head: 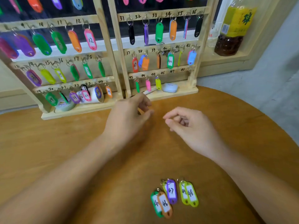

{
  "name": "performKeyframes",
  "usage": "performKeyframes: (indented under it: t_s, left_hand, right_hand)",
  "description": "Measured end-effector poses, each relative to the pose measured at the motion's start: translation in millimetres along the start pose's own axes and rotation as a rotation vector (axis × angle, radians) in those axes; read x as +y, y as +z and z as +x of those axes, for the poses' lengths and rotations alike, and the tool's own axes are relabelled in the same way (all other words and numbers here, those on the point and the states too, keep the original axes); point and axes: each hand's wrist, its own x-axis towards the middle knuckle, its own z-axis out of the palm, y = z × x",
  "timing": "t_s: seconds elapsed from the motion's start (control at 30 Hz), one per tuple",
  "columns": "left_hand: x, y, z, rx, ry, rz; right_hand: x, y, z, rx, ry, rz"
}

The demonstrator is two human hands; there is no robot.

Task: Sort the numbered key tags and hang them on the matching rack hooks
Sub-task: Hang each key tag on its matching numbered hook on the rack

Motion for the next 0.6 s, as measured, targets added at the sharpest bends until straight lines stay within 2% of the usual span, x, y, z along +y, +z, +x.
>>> performKeyframes:
  t_s: [0.17, 0.4, 0.5, 0.6]
  left_hand:
    - [-2, -11, -77, -0.217, -0.038, -0.069]
    - [0, -16, -148, -0.314, -0.031, -0.159]
    - [-1, -16, -160, -0.336, 0.02, -0.183]
    - [-2, -14, -168, -0.357, 0.044, -0.213]
  right_hand:
    - [-1, 5, -41, -0.225, -0.046, -0.091]
    - [-12, 10, -68, -0.536, -0.105, -0.236]
    - [-17, 10, -70, -0.606, -0.102, -0.295]
    - [-18, 14, -72, -0.6, -0.116, -0.368]
